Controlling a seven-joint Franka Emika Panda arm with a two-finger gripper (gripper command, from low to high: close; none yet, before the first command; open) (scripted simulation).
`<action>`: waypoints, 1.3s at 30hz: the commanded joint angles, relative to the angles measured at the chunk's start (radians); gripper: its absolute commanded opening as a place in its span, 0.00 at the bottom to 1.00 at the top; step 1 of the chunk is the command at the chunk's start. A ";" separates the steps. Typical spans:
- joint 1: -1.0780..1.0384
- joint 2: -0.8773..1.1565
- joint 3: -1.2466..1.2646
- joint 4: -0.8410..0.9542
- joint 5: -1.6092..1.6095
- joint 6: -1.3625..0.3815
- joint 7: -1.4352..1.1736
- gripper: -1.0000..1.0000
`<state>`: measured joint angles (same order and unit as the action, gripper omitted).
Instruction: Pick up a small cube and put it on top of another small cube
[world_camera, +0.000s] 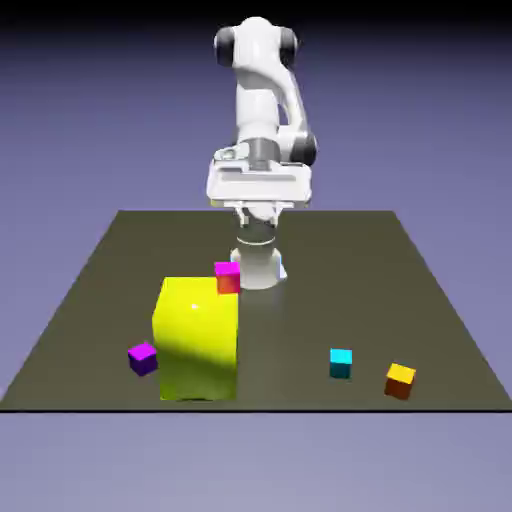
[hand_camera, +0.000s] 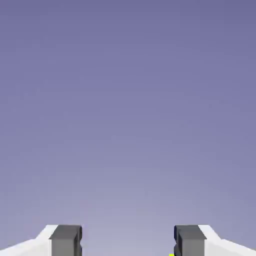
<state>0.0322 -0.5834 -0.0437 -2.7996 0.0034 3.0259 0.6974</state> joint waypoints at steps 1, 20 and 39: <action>0.017 -0.011 -0.036 0.009 0.003 -0.009 -0.036 0.50; 0.335 -0.221 -0.725 0.172 0.057 -0.185 -0.723 0.50; 0.653 -0.432 -1.413 0.336 0.111 -0.360 -1.409 0.50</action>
<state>0.6848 -1.0151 -1.4571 -2.4637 0.1139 2.6659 -0.7117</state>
